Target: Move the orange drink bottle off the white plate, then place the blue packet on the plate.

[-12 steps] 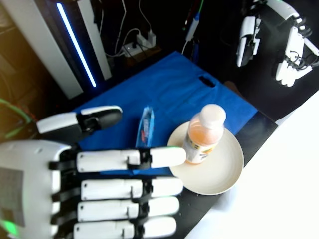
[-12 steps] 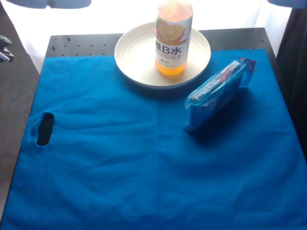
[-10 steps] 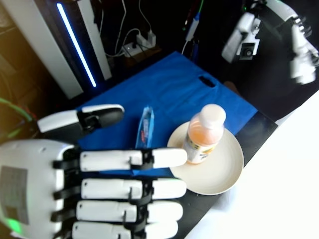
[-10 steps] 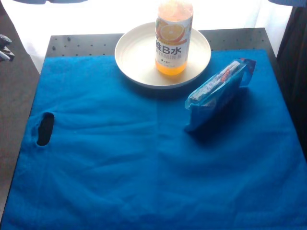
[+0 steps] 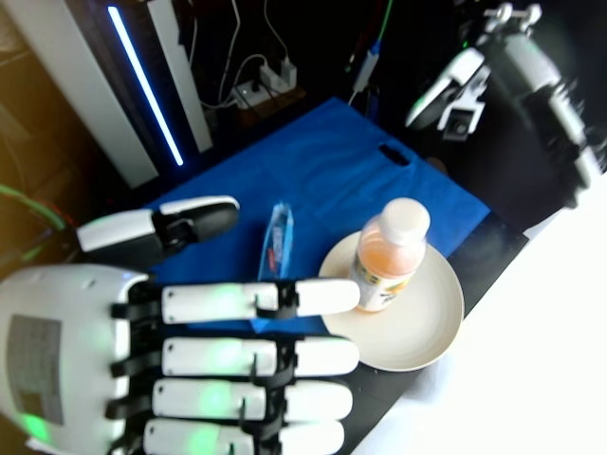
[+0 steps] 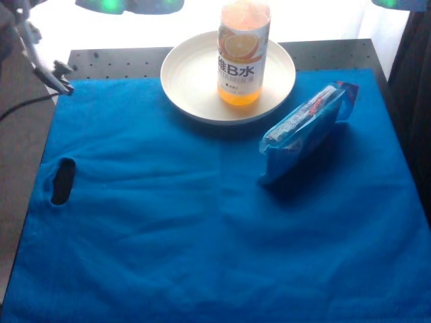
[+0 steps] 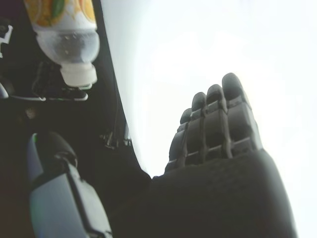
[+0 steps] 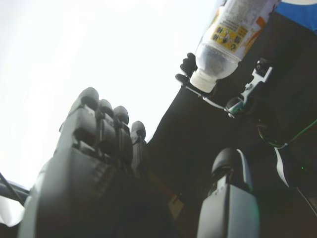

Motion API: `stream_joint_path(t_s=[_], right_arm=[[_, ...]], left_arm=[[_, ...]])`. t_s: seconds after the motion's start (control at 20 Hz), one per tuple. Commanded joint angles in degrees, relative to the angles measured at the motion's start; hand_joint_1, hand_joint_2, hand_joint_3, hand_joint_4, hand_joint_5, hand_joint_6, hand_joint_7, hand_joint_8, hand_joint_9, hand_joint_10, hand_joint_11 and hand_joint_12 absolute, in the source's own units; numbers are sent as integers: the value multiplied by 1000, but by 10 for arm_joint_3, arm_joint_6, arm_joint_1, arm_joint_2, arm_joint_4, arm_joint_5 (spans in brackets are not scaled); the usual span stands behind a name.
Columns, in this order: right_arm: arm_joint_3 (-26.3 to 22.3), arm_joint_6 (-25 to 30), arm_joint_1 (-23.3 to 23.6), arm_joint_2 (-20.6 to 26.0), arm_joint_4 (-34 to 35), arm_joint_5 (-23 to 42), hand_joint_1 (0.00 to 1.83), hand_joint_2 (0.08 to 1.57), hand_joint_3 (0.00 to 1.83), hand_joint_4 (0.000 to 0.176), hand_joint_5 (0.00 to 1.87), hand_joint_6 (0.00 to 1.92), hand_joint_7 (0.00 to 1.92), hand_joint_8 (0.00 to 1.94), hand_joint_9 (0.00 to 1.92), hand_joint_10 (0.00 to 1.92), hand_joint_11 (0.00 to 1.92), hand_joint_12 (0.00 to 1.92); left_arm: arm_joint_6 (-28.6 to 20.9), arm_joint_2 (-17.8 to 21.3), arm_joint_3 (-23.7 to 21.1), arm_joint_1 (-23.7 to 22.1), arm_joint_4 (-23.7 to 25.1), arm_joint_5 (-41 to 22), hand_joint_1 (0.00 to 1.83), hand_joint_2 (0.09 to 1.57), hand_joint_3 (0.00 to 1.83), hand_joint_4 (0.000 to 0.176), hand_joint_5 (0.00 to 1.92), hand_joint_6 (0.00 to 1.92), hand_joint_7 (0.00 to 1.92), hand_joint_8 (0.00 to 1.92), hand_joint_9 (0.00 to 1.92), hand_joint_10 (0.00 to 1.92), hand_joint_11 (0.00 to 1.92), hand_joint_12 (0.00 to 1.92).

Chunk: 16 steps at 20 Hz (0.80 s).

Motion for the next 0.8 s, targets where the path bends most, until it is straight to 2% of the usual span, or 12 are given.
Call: stream_joint_path(t_s=[0.0, 0.05, 0.1, 0.2, 0.25, 0.35, 0.45, 0.5, 0.6, 0.65, 0.7, 0.75], right_arm=[[4, 5, 8, -1, 30, 57, 604, 895, 0, 92, 204, 1, 185, 1, 92, 1, 0, 189], [4, 5, 8, -2, 29, 57, 601, 894, 0, 89, 202, 1, 184, 1, 90, 0, 0, 185], [5, 5, 8, -3, 29, 57, 603, 891, 0, 99, 209, 4, 185, 1, 88, 0, 0, 183], [5, 5, 8, -3, 28, 57, 607, 887, 0, 97, 207, 1, 189, 1, 92, 1, 0, 159], [5, 5, 8, -4, 28, 57, 619, 898, 2, 95, 199, 0, 176, 0, 81, 1, 0, 126], [6, 5, 8, -6, 28, 57, 616, 899, 1, 91, 194, 0, 176, 1, 78, 1, 0, 119], [9, 5, 9, -11, 28, 57, 616, 904, 1, 88, 189, 0, 188, 3, 85, 2, 0, 91], [11, 5, 12, -14, 26, 57, 621, 904, 1, 97, 198, 4, 191, 3, 87, 3, 0, 86], [11, 5, 16, -16, 23, 57, 661, 904, 0, 103, 211, 3, 193, 1, 83, 1, 5, 20], [11, 5, 19, -18, 22, 57, 684, 905, 0, 107, 217, 5, 185, 0, 73, 0, 3, 18], [11, 5, 22, -18, 19, 57, 678, 891, 0, 110, 222, 5, 186, 1, 75, 1, 8, 20], [11, 5, 22, -19, 18, 57, 668, 883, 0, 110, 219, 4, 184, 0, 81, 4, 14, 23]], left_arm=[[-10, -6, 7, -8, -9, -47, 536, 612, 0, 38, 0, 0, 112, 2, 111, 4, 8, 419], [-22, -16, 15, -8, 4, -40, 512, 588, 0, 35, 0, 0, 111, 1, 114, 4, 11, 421], [-37, -27, 24, -8, 18, -36, 510, 590, 0, 28, 0, 0, 99, 1, 106, 1, 2, 386], [-66, -47, 40, -8, 43, -30, 526, 576, 0, 23, 0, 0, 112, 2, 105, 1, 12, 330], [-81, -58, 48, -8, 56, -28, 567, 576, 0, 7, 0, 0, 119, 4, 103, 0, 4, 320], [-94, -69, 57, -8, 67, -25, 562, 595, 5, 8, 0, 0, 113, 1, 88, 0, 0, 297], [-113, -84, 69, -8, 82, -24, 554, 616, 6, 47, 0, 0, 102, 2, 73, 1, 0, 195], [-122, -92, 74, -8, 89, -24, 552, 617, 3, 55, 0, 0, 109, 4, 72, 1, 0, 171], [-141, -104, 83, -8, 104, -24, 493, 601, 0, 54, 0, 0, 125, 3, 77, 2, 0, 72], [-146, -111, 88, -6, 107, -24, 507, 603, 0, 59, 0, 0, 126, 3, 79, 3, 7, 65], [-151, -121, 95, -4, 109, -23, 508, 608, 2, 46, 0, 0, 126, 3, 83, 5, 11, 64], [-159, -129, 102, -2, 113, -23, 553, 624, 6, 71, 0, 0, 83, 0, 38, 1, 1, 12]])
